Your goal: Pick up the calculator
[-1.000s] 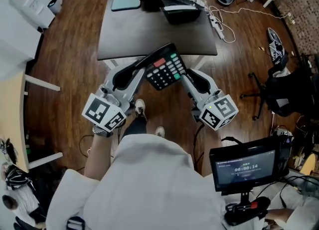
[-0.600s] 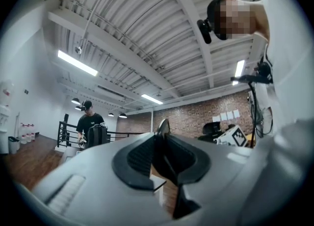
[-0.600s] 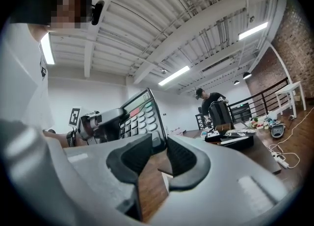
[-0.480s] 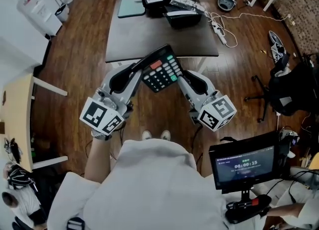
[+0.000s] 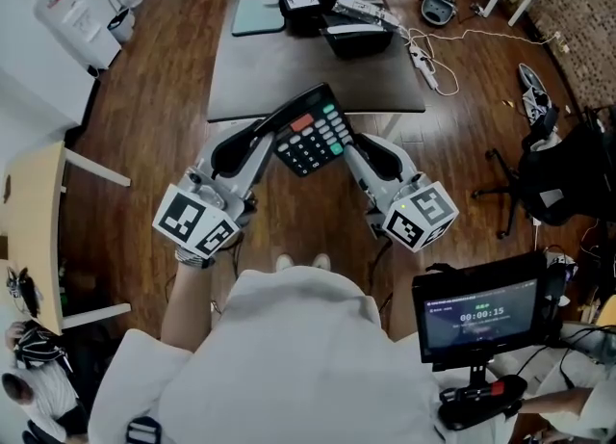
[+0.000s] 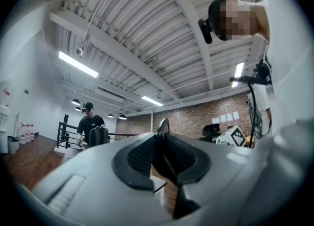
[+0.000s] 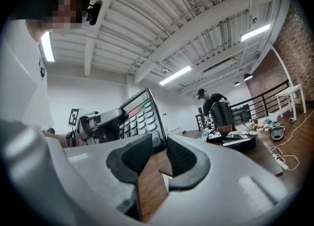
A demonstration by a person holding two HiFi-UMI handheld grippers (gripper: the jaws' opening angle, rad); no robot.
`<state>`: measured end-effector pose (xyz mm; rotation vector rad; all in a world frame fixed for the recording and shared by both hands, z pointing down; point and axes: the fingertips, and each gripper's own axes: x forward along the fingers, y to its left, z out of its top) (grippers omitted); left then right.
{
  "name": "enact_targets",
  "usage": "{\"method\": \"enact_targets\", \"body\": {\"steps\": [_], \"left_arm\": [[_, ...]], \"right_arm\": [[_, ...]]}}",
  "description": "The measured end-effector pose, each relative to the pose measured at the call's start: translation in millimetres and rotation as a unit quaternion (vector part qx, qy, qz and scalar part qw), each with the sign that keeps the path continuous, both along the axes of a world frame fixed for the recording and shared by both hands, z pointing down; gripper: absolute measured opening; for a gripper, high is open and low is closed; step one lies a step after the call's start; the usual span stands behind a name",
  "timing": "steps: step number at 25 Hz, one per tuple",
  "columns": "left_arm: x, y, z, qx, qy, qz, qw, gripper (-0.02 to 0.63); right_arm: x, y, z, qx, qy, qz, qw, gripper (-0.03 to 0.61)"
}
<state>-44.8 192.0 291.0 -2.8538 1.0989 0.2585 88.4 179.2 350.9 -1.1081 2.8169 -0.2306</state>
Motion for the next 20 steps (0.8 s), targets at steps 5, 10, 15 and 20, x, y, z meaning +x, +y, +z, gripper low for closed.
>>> {"method": "enact_targets", "body": {"steps": [5, 10, 15, 20], "left_arm": [[-3, -7, -1, 0.002, 0.001, 0.003, 1.0, 0.067], [-6, -14, -1, 0.003, 0.003, 0.003, 1.0, 0.068], [-12, -20, 2, 0.002, 0.005, 0.005, 1.0, 0.067], [-17, -24, 1, 0.003, 0.006, 0.006, 1.0, 0.069]], "right_arm": [[-2, -7, -3, 0.004, 0.008, 0.006, 1.0, 0.097], [-6, -14, -2, 0.003, 0.012, 0.008, 1.0, 0.097], [-11, -19, -1, 0.003, 0.015, 0.01, 1.0, 0.097], [-16, -22, -2, 0.006, 0.014, 0.012, 1.0, 0.097]]}}
